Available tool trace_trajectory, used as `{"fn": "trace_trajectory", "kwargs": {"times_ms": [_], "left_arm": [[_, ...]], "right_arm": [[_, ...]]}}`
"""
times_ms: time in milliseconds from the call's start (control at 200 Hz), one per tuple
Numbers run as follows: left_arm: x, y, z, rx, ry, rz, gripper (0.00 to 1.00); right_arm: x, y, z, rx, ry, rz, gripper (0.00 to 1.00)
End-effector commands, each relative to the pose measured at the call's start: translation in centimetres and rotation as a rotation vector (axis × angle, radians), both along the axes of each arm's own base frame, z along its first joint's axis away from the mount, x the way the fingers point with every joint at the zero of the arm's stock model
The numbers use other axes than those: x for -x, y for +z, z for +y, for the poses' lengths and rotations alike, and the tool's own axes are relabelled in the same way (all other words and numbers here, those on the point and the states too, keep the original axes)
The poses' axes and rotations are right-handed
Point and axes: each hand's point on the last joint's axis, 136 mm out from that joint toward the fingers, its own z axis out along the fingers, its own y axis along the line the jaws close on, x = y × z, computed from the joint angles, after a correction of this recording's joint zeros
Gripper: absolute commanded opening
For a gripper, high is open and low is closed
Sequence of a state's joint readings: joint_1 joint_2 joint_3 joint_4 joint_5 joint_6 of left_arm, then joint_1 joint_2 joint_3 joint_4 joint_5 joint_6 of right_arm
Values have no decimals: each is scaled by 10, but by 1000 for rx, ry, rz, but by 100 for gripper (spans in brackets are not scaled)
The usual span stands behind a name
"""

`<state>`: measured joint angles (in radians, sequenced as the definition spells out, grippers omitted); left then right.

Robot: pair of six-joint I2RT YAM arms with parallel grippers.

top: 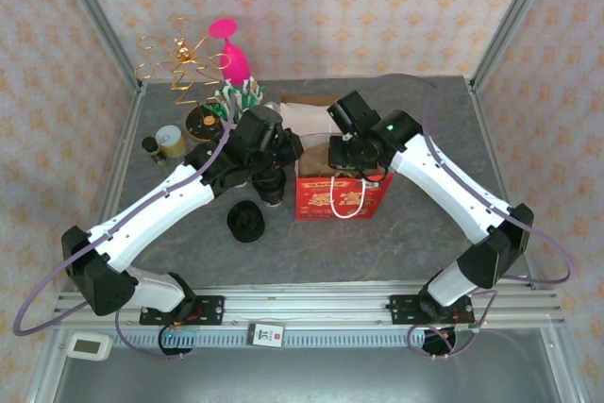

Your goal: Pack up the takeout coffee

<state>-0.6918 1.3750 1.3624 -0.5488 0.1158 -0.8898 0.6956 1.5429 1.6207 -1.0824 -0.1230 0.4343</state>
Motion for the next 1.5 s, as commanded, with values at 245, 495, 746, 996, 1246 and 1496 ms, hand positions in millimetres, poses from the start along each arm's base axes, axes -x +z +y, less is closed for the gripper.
{"fn": "trace_trajectory", "kwargs": {"times_ms": [245,495,746,996,1246,1496], "left_arm": [[-1,6,7,17,39,-29,14],[-2,2,5,32,43,-20,14],[-3,-3,1,25,45,-16,14],[-5,-4,3,4,51,-17,14],[-5,-1,6,-8,62,-30,14],[-7,0,3,-17,60,-40,14]], "right_arm": [[-5,-31,-4,65,-26,9,26],[-5,-56,-7,114,-18,41,26],[-2,-79,-6,145,9,79,28],[-3,-74,-7,137,8,65,45],[-2,-44,-10,111,1,22,62],[0,-7,-17,88,-12,-43,82]]}}
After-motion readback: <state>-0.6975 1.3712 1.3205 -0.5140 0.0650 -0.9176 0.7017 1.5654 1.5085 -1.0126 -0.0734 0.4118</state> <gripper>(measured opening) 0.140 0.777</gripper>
